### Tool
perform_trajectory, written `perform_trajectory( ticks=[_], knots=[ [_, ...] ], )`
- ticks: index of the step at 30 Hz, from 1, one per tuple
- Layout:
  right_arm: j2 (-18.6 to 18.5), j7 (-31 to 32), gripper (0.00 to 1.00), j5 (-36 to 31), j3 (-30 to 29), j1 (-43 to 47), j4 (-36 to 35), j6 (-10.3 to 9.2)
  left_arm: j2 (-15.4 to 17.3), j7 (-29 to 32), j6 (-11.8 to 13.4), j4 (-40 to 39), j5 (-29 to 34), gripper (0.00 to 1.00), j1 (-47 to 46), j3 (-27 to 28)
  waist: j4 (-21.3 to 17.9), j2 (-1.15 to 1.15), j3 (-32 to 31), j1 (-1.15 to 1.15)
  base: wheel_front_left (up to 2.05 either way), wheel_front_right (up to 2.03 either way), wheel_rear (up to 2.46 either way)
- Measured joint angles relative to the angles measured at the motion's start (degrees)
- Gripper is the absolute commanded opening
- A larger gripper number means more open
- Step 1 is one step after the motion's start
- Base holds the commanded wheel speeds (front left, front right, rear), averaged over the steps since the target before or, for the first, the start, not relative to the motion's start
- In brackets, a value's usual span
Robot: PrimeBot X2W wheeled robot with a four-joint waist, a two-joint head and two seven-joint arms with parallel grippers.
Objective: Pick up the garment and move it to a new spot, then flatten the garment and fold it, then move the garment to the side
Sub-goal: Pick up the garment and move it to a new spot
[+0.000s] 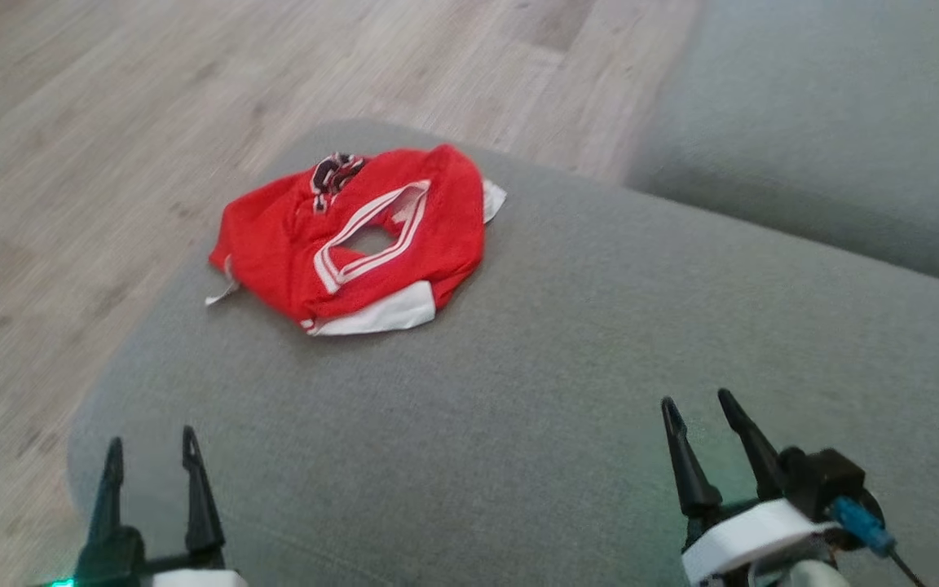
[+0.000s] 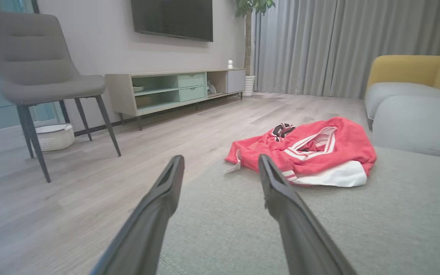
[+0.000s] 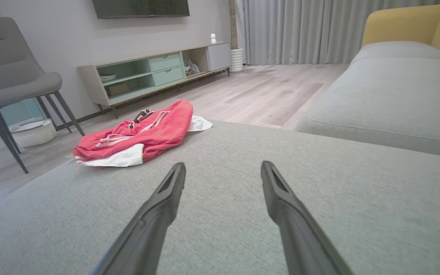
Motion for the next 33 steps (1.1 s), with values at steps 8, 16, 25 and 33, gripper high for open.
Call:
perform_trajectory(
  ticks=[8,16,25,33],
  knots=[
    [-0.01,0.0,1.0,-3.33,-1.89,-0.68,0.68,0.0,1.64,0.0,-0.47,-2.37,0.24,1.0,-2.36,3.1,2.61,0.0,3.3,0.0,0.0,0.0,0.0],
    [-5.19,0.0,1.0,-7.12,-4.16,-1.09,-2.33,0.01,3.69,0.0,-4.12,2.25,1.68,1.0,-20.85,1.05,2.37,0.0,9.98,0.01,0.0,0.0,0.0],
    [-16.78,-0.01,1.0,-8.04,-6.15,-6.11,-6.55,0.0,1.8,7.05,-10.2,27.28,1.99,1.0,-49.5,-5.41,0.79,0.0,23.6,0.03,0.0,0.0,0.0],
    [-21.03,-0.88,1.0,-7.56,-7.87,-6.43,-12.93,0.01,-1.77,12.45,-11.61,45.13,-1.75,1.0,-58.26,-5.78,1.1,0.0,31.01,0.0,0.0,0.0,0.0]
  ],
)
